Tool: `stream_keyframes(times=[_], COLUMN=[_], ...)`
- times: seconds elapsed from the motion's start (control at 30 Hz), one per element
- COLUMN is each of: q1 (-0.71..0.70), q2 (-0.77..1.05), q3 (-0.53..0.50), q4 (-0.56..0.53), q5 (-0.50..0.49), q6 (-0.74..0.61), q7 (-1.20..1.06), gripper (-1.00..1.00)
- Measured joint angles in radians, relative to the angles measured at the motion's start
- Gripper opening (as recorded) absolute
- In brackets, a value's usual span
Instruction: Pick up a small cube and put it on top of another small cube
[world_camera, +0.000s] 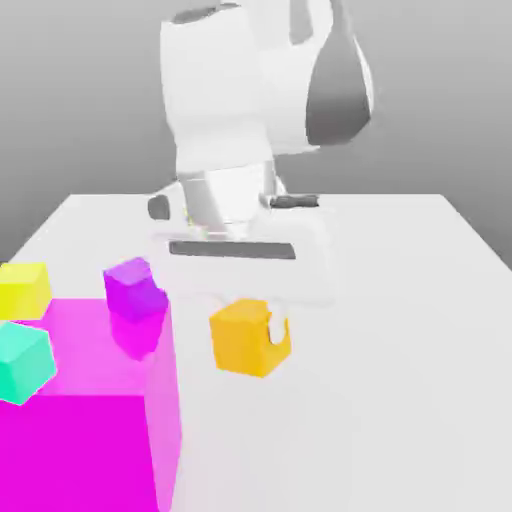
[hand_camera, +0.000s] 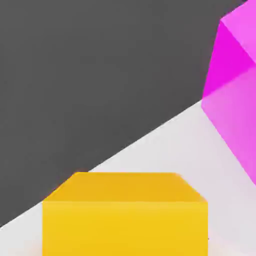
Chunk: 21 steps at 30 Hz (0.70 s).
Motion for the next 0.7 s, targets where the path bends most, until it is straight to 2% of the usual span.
stream_keyframes(times=[0.47,0.53,0.63,0.67,0.7], q1=[-0.232,-0.254,-0.263,-0.264,-0.264], q2=[-0.055,-0.044,-0.002,0.006,0.006], q3=[-0.164,-0.173,-0.181,-0.182,-0.182], q4=[0.267,0.247,0.175,0.161,0.161], q5=[-0.265,-0.304,-0.308,-0.307,-0.307], q6=[-0.487,-0.488,-0.383,-0.362,-0.362], q7=[-0.034,-0.022,-0.026,-0.028,-0.028], gripper=[-1.0,-1.0,-1.0,1.0,1.0])
